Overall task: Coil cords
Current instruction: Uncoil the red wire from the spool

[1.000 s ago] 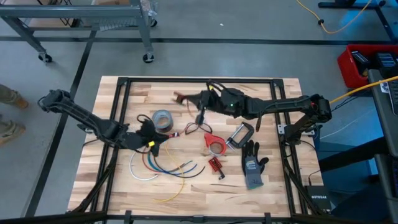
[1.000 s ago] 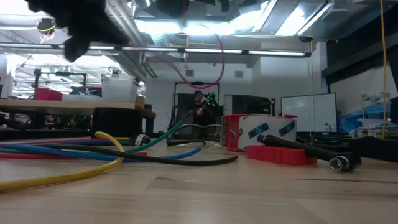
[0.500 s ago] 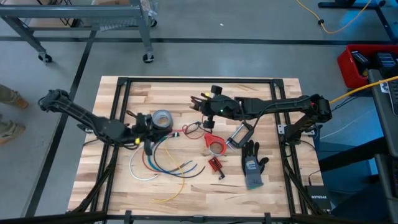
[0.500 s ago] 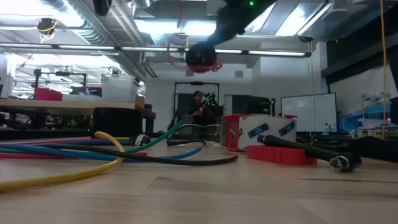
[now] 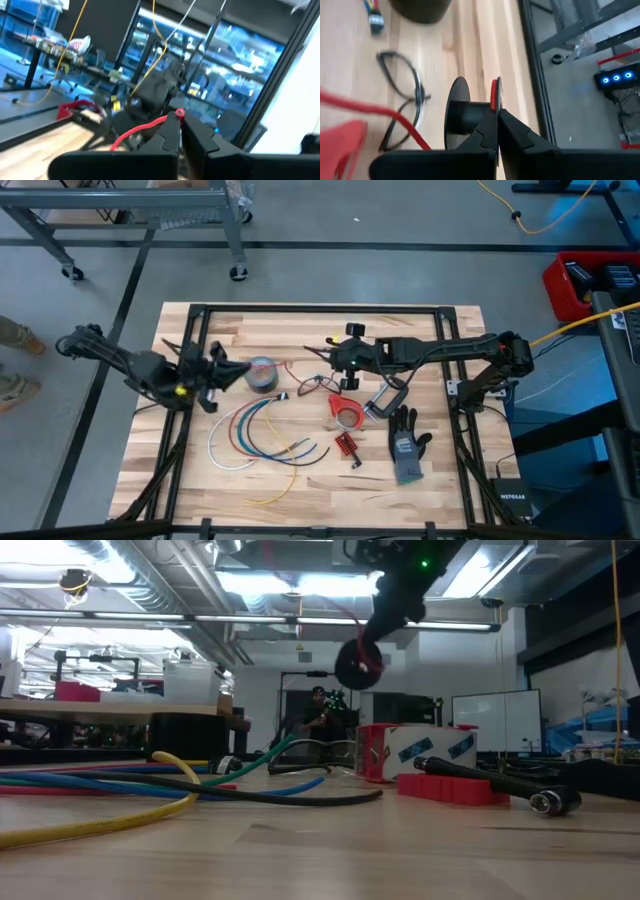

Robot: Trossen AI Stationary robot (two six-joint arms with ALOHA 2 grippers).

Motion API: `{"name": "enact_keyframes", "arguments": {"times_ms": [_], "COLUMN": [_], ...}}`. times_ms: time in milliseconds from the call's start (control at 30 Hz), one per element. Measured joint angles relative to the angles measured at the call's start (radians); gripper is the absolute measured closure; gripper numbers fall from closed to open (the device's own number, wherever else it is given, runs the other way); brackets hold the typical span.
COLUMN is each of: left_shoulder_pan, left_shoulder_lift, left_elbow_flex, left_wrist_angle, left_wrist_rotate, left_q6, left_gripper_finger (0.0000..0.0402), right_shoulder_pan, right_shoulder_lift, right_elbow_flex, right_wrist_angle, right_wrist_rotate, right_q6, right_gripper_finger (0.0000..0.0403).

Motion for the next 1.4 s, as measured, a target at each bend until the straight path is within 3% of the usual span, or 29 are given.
{"name": "enact_keyframes", "arguments": {"times_ms": [367, 667, 833, 1033, 1200, 1400], "left_shoulder_pan": [0.0, 0.0, 0.0, 0.0, 0.002, 0.002], "left_shoulder_lift": [-0.191, -0.261, -0.233, -0.193, -0.155, -0.031], "left_elbow_flex": [0.0, 0.0, 0.0, 0.0, 0.0, 0.0], "left_wrist_angle": [-0.112, -0.298, -0.368, -0.459, -0.518, -0.524], "left_wrist_rotate": [-0.027, -0.022, 0.029, 0.03, 0.018, -0.034], "left_q6": [0.069, -0.013, -0.015, -0.081, -0.091, -0.04], "left_gripper_finger": [0.0401, 0.0398, 0.0366, 0.0299, 0.0266, 0.0272], "right_shoulder_pan": [0.0, 0.0, 0.0, 0.0, 0.0, 0.0], "right_shoulder_lift": [0.0, 0.0, 0.0, 0.0, 0.0, 0.0], "right_elbow_flex": [0.0, 0.0, 0.0, 0.0, 0.0, 0.0], "right_wrist_angle": [-0.135, -0.154, -0.154, -0.153, -0.13, 0.051], "right_wrist_rotate": [-0.001, -0.001, -0.001, -0.01, -0.09, -0.346], "right_q6": [0.0, 0.001, 0.0, 0.03, 0.084, 0.118], "right_gripper_finger": [0.0398, 0.0398, 0.0398, 0.0398, 0.0398, 0.0398]}}
